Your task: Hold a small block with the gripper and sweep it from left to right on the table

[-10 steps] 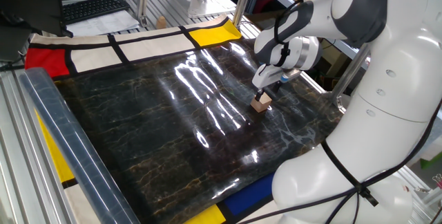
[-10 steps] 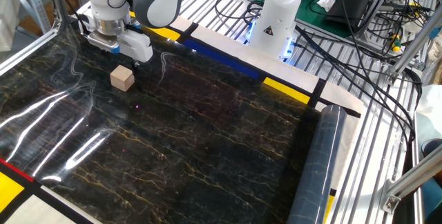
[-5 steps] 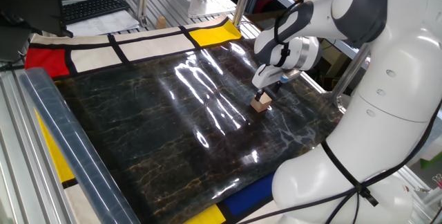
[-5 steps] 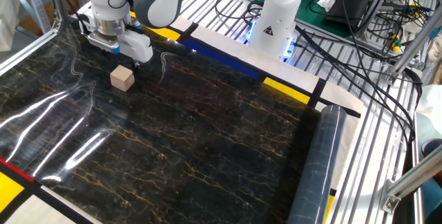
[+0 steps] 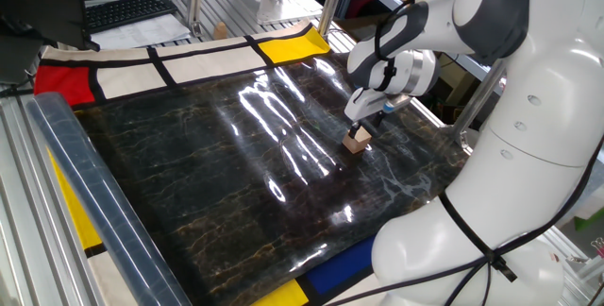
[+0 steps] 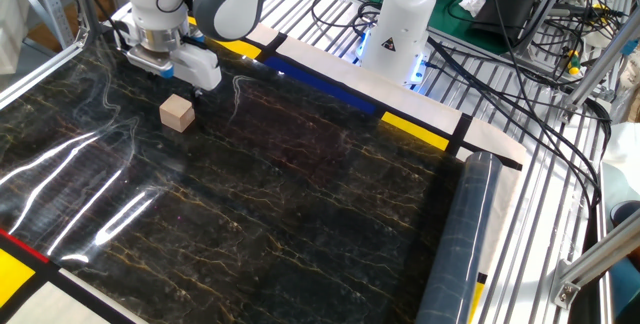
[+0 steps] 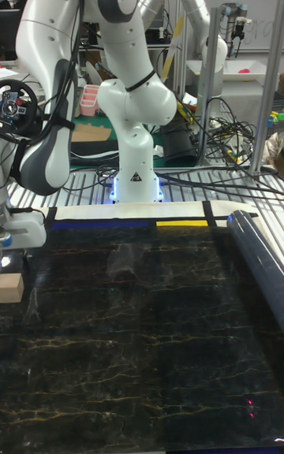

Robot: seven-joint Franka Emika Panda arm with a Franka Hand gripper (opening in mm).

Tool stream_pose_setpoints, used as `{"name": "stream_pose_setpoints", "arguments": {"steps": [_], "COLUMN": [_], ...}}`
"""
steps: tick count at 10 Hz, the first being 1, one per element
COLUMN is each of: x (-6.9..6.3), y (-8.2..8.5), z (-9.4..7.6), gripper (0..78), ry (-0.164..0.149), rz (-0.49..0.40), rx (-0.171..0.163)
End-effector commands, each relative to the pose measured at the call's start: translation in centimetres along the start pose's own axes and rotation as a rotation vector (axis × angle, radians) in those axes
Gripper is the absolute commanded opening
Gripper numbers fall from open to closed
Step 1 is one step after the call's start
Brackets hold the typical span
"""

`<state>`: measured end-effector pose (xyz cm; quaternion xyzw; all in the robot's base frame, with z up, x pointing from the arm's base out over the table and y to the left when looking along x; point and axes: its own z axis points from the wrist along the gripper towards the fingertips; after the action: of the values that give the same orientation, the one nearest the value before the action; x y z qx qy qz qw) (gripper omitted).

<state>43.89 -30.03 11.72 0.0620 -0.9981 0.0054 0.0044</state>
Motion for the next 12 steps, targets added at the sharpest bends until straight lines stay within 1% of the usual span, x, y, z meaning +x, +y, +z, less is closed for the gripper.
{"name": "stream_pose_setpoints", "arguments": {"steps": [1,2,3,6,8,10,11,12], "x": [-0.1,-0.1,-0.1,-0.1,-0.1,-0.3,-0.5,-0.6], "y": [-0.1,-0.1,-0.1,-0.1,-0.1,0.1,0.2,0.3], "z": [-0.1,-0.1,-0.1,-0.1,-0.1,0.3,1.0,1.2], "gripper": [77.4,77.4,77.4,77.4,77.4,77.4,77.4,77.4], "ry": [0.018,0.017,0.006,0.019,0.012,0.005,0.003,0.003], "rz": [-0.008,-0.004,0.028,0.022,0.020,0.014,0.017,0.017], "rx": [-0.001,0.000,0.011,0.015,0.017,0.016,0.016,0.015]}}
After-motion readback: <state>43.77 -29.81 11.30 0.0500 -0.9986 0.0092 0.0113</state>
